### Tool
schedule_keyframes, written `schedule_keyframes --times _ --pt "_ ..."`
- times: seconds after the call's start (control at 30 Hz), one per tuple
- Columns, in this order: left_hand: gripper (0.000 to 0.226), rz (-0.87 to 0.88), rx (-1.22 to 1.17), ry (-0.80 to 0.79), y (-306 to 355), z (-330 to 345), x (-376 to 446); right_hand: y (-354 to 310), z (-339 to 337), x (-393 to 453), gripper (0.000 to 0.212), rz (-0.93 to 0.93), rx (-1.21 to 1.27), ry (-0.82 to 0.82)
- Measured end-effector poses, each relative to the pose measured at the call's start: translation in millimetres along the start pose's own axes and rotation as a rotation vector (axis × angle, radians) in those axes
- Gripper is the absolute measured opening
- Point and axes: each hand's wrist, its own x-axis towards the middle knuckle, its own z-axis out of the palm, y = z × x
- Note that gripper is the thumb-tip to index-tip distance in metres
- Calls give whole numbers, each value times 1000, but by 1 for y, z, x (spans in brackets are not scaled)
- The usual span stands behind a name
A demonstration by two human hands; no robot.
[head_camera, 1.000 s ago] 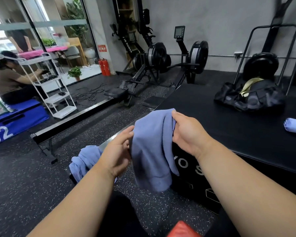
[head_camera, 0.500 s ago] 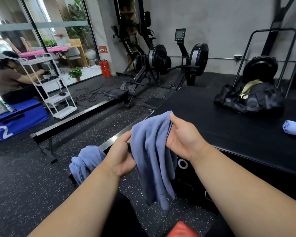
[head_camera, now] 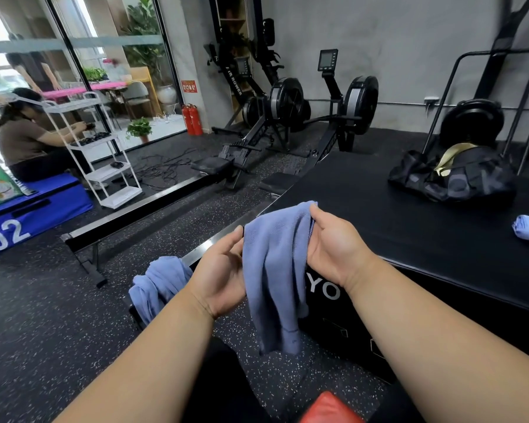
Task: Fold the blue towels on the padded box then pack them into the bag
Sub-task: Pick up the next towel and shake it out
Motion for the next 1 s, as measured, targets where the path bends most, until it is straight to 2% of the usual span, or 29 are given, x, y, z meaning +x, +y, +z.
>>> schedule_keyframes --times 0.43,0.67,0.77,0.87,1.0 --pt "65 -6 17 -86 -2 -5 3 8 -4 4 43 31 9 28" --pt "82 -79 -146 -166 -7 -10 1 6 -7 5 40 12 -89 47" --pt "82 -34 -209 -132 -4 -19 8 7 -13 10 30 -1 -217 97" --pt "81 7 -206 -106 0 -24 11 3 -19 10 31 -16 -284 132" --pt "77 39 -222 -43 3 -28 6 -6 -24 10 34 -28 -220 108"
